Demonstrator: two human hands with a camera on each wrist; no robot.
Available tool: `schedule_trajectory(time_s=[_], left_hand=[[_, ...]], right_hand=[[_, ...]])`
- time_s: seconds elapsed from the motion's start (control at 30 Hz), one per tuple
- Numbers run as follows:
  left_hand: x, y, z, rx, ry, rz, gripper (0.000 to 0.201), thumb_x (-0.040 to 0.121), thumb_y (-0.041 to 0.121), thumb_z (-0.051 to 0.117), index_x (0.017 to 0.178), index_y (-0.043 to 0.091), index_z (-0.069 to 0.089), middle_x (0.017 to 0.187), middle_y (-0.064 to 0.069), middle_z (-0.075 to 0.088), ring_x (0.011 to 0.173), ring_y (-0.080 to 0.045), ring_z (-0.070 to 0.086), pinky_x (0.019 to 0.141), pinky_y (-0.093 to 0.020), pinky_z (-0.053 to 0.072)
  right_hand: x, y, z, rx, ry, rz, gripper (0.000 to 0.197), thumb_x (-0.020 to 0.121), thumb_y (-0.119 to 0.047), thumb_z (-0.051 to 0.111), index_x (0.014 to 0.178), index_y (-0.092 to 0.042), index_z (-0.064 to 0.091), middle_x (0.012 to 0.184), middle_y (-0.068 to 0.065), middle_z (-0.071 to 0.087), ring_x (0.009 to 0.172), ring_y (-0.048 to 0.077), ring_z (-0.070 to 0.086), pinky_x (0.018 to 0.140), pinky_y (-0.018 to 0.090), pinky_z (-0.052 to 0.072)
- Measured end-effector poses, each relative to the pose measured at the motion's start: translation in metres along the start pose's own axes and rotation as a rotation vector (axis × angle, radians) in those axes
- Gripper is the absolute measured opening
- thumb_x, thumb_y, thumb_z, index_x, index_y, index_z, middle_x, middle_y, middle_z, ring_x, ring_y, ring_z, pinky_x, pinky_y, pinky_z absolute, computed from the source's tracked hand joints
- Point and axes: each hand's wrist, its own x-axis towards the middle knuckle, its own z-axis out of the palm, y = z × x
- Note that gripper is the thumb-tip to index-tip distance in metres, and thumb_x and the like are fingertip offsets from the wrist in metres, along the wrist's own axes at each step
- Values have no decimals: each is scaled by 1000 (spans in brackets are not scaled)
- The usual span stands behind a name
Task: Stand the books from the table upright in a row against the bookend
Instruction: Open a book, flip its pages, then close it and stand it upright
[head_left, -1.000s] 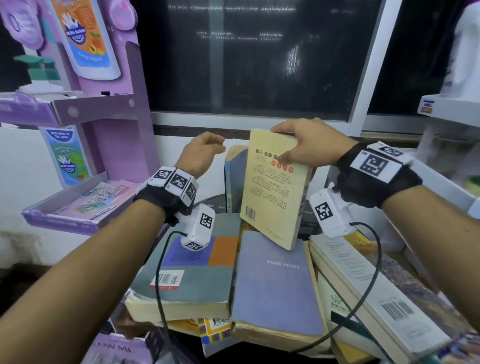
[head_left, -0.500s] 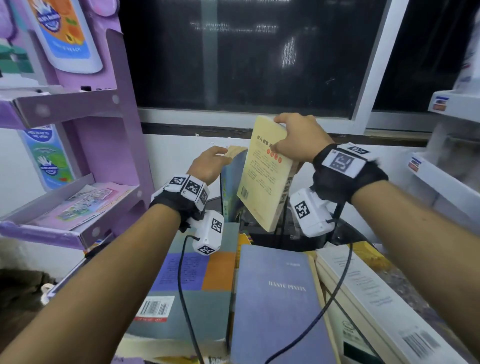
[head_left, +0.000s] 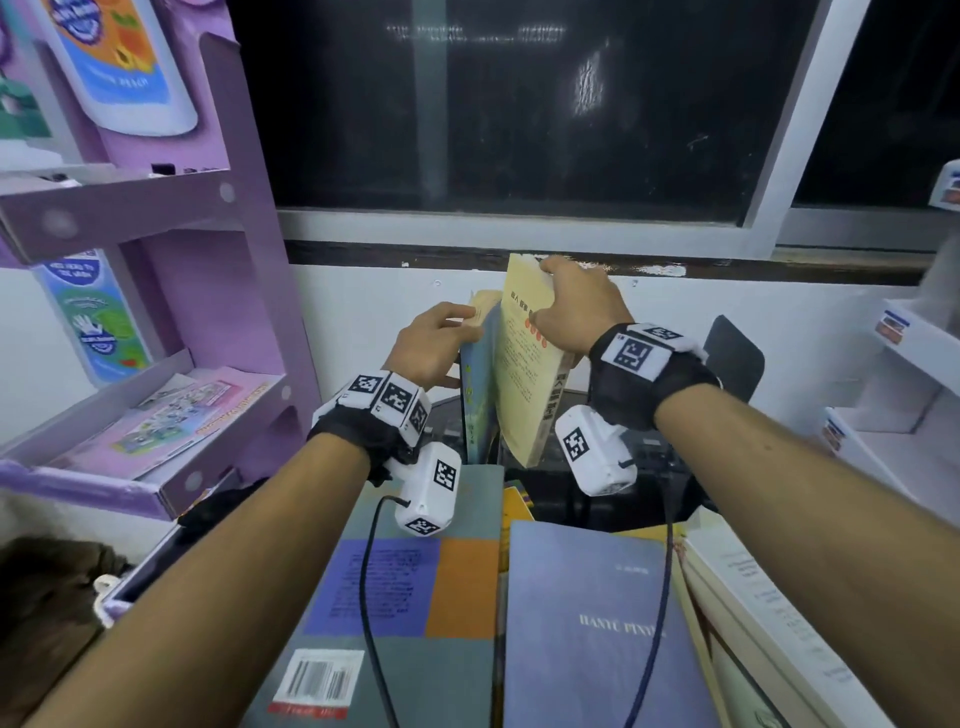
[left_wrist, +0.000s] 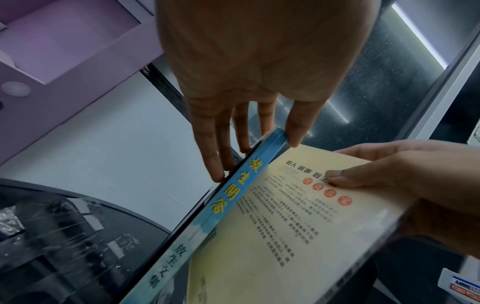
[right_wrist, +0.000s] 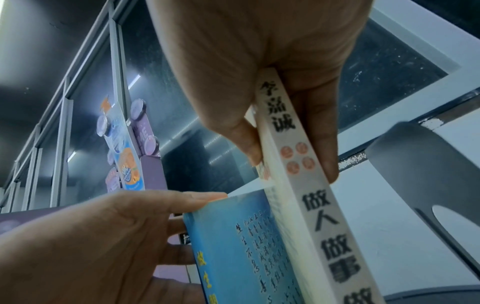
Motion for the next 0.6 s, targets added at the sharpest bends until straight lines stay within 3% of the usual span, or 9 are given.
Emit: schedule_trajectory(time_s=[0.07, 0.13, 0.27, 0.47, 0.6], left_hand=[[0, -3, 0, -2, 8, 30, 31, 90, 21, 59, 121, 23, 58, 114, -1, 59, 94, -23, 64, 65, -36, 57], [-1, -6, 1, -7, 17, 59, 31, 91, 21, 60, 122, 22, 59, 117, -2, 58, 99, -24, 62, 63, -35, 57], [-4, -9, 4, -55, 32, 78, 29, 90, 22, 62, 119, 22, 62, 110, 2, 58, 100, -24, 62, 62, -35, 58], [-5, -11, 2, -100, 34, 90, 26, 88, 19, 64, 114, 19, 64, 115, -6, 62, 87, -20, 66, 59, -33, 58], [-5, -9, 0, -105, 11, 86, 26, 88, 17, 64, 114, 16, 65, 110, -4, 63, 82, -17, 66, 58, -33, 58]], right_hand=[[3, -1, 7, 9, -15, 6, 44, 83, -18, 60, 125, -15, 48, 120, 14, 62, 97, 36, 61, 76, 46, 56], [6, -1, 13, 4, -34, 3, 46, 84, -18, 60, 128, -16, 47, 122, 15, 60, 99, 37, 60, 76, 40, 54], [10, -2, 24, 6, -72, -4, 47, 89, -25, 59, 133, -15, 44, 127, 16, 56, 108, 37, 57, 71, 32, 41], [11, -10, 37, 29, -115, -34, 49, 89, -20, 60, 134, -14, 42, 126, 21, 53, 110, 39, 54, 84, 37, 48], [10, -11, 41, 55, -141, -29, 51, 89, -19, 58, 137, -13, 39, 129, 21, 50, 112, 38, 54, 86, 37, 48]])
